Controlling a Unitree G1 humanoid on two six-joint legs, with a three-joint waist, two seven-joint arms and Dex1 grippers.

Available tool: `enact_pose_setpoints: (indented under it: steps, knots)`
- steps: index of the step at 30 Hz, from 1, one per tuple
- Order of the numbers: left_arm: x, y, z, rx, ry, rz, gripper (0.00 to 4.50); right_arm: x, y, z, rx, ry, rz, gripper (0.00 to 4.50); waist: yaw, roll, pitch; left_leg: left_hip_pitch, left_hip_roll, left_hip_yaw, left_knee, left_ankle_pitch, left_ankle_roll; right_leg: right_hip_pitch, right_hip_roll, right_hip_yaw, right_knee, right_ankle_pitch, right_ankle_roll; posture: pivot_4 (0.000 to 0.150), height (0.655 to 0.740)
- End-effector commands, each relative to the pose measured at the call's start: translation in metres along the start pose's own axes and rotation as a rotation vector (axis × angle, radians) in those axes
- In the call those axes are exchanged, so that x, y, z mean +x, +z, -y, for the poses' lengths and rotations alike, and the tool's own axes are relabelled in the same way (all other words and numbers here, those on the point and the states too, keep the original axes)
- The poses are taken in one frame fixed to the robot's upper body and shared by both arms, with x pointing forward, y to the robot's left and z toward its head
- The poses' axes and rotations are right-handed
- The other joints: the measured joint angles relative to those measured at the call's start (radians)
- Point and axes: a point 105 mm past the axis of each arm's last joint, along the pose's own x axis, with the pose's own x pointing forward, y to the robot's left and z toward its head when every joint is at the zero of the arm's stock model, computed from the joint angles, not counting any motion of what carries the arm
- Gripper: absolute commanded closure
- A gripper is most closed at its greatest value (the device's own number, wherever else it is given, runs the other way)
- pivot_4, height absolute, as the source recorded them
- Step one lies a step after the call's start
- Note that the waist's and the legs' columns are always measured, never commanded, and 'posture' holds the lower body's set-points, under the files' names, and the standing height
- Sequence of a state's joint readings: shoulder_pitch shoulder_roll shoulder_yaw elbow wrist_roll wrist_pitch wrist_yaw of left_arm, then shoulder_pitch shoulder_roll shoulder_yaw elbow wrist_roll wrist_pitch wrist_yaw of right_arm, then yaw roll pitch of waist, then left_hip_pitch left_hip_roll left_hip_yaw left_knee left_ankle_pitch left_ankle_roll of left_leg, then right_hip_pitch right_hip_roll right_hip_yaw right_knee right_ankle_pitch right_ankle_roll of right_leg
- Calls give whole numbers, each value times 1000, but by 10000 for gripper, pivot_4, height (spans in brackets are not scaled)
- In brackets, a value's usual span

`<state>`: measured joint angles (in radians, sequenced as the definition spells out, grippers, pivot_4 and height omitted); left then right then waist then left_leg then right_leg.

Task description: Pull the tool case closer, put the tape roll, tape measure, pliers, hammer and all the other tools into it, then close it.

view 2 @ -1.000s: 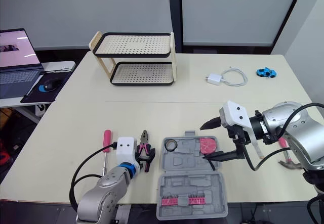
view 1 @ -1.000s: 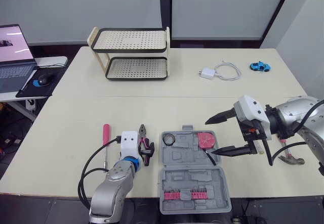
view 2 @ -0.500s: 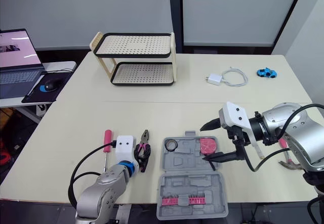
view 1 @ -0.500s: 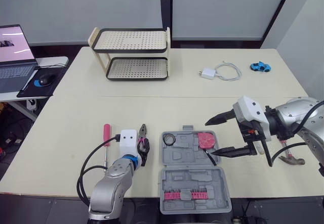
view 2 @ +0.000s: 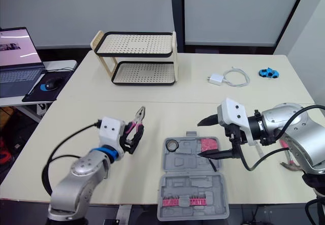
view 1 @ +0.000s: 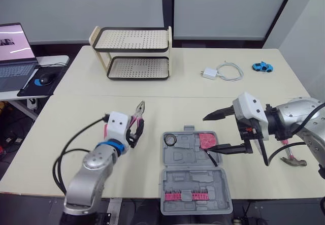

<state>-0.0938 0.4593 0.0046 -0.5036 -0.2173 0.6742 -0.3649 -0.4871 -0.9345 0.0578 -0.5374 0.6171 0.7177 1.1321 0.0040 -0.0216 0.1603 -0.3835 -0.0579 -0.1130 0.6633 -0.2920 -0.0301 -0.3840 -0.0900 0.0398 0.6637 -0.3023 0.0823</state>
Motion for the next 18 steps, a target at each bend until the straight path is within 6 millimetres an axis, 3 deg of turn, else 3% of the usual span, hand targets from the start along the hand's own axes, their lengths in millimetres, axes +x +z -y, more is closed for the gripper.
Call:
enact_pose_setpoints:
  steps: [1,6,10,18]
  knots:
    - [5,34,28,146,-299,99,20240,-7,13,-4,-52,-74,13,0,4,0,0,0,0,0,0,0,0,0,0,0,0,0,0,1500,7400]
    - [13,43,53,257,-617,54,20243,-12,9,-14,-39,-175,-19,0,2,0,0,-1,0,0,0,0,0,-1,0,0,0,0,0,1500,7400]
    - [9,39,72,366,-857,-7,20250,-15,-5,-29,-12,-237,-68,0,-6,0,0,-2,0,0,-1,0,0,-2,1,0,0,0,0,1500,7400]
    - [13,37,87,488,-1025,-76,20273,1,-30,-42,30,-292,-148,0,-11,0,1,-1,0,1,1,-1,3,-1,2,1,3,0,0,1500,7400]
